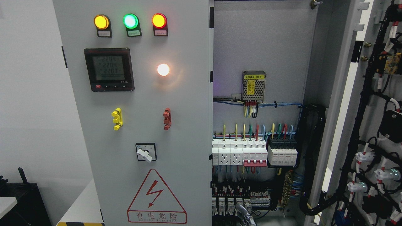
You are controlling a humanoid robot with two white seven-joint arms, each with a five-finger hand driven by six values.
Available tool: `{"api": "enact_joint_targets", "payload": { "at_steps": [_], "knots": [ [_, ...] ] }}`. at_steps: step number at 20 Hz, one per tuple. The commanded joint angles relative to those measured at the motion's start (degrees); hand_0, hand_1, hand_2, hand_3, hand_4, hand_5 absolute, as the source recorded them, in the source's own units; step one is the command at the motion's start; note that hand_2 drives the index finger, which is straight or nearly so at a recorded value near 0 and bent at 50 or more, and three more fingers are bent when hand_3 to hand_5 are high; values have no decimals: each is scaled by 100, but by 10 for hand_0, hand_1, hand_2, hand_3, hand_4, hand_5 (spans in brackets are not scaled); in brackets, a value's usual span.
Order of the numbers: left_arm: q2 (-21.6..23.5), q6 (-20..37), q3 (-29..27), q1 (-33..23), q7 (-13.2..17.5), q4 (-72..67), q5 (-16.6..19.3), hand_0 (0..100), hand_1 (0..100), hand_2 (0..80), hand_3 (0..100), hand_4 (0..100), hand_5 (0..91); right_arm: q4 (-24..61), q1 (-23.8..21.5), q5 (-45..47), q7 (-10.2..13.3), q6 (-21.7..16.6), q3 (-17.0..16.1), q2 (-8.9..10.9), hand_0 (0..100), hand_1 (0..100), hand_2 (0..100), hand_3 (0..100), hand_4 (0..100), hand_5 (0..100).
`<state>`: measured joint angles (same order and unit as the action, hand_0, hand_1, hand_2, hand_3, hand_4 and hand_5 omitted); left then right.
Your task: Open door with both hands
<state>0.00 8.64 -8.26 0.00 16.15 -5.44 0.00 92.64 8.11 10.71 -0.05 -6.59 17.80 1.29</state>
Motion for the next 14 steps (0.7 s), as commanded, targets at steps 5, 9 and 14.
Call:
{"api": "enact_joint_targets", "payload": {
  "at_steps": [5,9,14],
  "knots": [
    [-193,-2,0,-176,3,-1,-18,0,0,0,0,41,0,-167,498,71,14,201,31,135,0,0,0,0,0,0],
    [-193,-2,0,-176,3,-1,-18,0,0,0,0,41,0,-185,744,316,14,552,39,135,0,0,0,0,0,0],
    [-193,-2,0,-176,3,-1,-18,0,0,0,0,41,0,-334,955,519,14,703,83,144,0,0,0,0,0,0]
  ]
}}
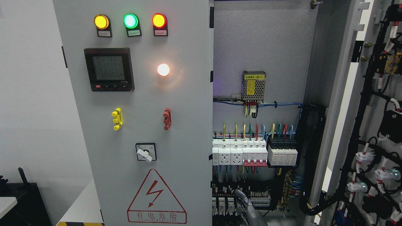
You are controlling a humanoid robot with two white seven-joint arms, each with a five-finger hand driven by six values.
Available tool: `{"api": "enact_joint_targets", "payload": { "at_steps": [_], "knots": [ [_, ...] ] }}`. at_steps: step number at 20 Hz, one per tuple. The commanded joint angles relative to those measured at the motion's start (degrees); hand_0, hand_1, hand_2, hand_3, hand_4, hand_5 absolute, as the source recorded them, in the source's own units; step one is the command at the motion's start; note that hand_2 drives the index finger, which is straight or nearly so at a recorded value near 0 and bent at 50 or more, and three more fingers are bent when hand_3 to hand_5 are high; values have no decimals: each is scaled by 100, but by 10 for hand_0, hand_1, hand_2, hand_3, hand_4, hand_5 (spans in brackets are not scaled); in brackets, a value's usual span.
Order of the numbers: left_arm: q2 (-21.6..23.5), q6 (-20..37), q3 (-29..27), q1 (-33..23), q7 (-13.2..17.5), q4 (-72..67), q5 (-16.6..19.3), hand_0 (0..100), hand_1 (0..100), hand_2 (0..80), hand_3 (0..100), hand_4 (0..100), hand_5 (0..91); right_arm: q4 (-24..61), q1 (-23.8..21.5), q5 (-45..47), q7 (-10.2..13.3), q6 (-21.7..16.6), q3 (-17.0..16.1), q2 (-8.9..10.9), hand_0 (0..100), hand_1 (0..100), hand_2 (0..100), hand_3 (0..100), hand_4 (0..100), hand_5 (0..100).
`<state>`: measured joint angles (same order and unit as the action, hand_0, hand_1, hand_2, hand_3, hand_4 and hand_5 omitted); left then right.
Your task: Open door with both hands
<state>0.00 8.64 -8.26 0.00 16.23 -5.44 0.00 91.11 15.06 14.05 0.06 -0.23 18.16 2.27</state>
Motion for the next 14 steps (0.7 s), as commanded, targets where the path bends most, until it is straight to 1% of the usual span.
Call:
{"api": "enact_joint_targets", "payload": {
  "at_steps": [1,7,8,10,14],
  "knots": [
    [-193,-2,0,-176,-6,-1,-18,0,0,0,0,41,0,-190,295,186,3,76,65,46,0,0,0,0,0,0],
    [-193,-2,0,-176,-6,-1,-18,0,0,0,0,41,0,-357,506,186,-5,190,153,46,0,0,0,0,0,0],
    [-193,-2,0,-176,-6,-1,-18,0,0,0,0,41,0,-392,524,186,-49,190,153,46,0,0,0,0,0,0],
    [-193,-2,0,-176,-6,-1,-18,0,0,0,0,41,0,-436,550,186,-329,190,170,55,0,0,0,0,0,0],
    [-193,-2,0,-176,2,-1,-18,0,0,0,0,41,0,-498,576,195,-366,190,214,63,0,0,0,0,0,0]
  ]
}}
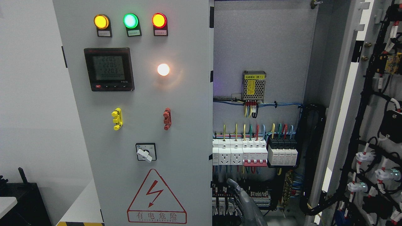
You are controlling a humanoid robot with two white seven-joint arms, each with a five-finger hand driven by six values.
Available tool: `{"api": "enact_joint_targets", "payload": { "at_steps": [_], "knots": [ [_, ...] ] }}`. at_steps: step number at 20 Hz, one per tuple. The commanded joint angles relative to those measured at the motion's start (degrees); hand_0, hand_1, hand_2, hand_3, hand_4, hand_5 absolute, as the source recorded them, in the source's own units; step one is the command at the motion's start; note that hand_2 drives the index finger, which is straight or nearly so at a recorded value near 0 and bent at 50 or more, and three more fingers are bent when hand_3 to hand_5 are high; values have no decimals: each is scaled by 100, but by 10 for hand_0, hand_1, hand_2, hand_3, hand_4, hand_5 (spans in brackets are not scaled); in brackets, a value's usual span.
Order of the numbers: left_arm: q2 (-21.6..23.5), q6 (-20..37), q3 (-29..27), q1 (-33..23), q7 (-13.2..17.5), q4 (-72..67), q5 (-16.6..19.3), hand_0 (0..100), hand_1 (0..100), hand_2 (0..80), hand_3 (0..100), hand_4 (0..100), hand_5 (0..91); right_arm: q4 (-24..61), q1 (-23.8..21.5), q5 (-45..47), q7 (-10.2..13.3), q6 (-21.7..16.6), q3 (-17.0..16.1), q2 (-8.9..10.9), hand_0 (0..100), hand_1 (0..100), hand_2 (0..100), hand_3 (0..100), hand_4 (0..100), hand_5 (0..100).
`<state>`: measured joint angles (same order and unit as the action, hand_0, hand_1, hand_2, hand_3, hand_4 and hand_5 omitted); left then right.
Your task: Open door with both hands
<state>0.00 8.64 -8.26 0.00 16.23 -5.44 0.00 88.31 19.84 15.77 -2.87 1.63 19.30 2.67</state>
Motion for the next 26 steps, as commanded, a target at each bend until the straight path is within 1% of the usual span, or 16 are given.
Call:
{"api": "enact_joint_targets", "payload": {
  "at_steps": [1,4,13,20,23,26],
  "knots": [
    [-193,-2,0,-176,3,-1,-18,0,0,0,0,41,0,-270,134,31,-74,4,117,23,0,0,0,0,0,0],
    [-193,-2,0,-176,-6,-1,-18,0,0,0,0,41,0,-428,292,400,-74,74,126,23,0,0,0,0,0,0],
    [-202,-2,0,-176,-6,-1,-18,0,0,0,0,41,0,-771,599,524,-82,74,100,41,0,0,0,0,0,0],
    [-193,-2,0,-176,3,-1,-18,0,0,0,0,41,0,-771,609,559,-91,92,126,50,0,0,0,0,0,0],
    [-193,-2,0,-176,-6,-1,-18,0,0,0,0,41,0,-771,617,559,-91,92,126,129,0,0,0,0,0,0],
    [-193,-2,0,-176,-6,-1,-18,0,0,0,0,41,0,-771,626,672,-91,109,126,155,0,0,0,0,0,0]
  ]
}}
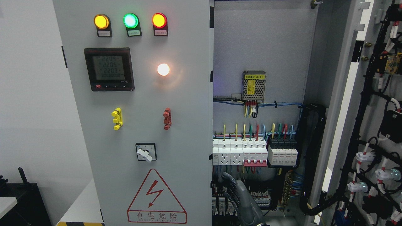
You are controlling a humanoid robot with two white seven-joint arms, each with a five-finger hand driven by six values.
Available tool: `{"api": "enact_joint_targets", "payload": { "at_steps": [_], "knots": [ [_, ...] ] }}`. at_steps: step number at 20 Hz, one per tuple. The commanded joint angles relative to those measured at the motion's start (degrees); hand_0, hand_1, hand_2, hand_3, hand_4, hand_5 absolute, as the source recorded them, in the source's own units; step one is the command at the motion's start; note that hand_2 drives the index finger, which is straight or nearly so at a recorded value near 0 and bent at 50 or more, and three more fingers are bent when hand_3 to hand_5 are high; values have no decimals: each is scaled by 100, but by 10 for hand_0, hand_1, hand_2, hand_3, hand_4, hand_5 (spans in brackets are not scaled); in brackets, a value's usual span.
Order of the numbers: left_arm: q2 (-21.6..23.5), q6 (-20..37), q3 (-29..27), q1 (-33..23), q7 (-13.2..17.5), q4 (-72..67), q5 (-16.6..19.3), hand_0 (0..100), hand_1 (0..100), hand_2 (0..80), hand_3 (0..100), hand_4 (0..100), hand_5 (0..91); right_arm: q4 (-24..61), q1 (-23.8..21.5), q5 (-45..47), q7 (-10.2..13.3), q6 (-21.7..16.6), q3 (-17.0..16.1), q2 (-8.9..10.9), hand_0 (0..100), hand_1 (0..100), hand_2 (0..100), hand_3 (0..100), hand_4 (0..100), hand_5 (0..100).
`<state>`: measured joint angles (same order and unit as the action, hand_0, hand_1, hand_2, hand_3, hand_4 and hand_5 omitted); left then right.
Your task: Open door with both hands
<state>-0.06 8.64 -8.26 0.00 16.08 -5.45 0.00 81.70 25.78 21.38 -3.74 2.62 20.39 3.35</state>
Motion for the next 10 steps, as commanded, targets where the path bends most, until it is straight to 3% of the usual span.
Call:
{"api": "enact_joint_targets", "payload": {
  "at_steps": [1,10],
  "knots": [
    [-187,-2,0,-176,9,0,-18,0,0,0,0,41,0,-111,33,217,-4,37,18,87,0,0,0,0,0,0],
    [-187,-2,0,-176,9,0,-18,0,0,0,0,41,0,-102,120,262,-4,107,18,78,0,0,0,0,0,0]
  ]
}}
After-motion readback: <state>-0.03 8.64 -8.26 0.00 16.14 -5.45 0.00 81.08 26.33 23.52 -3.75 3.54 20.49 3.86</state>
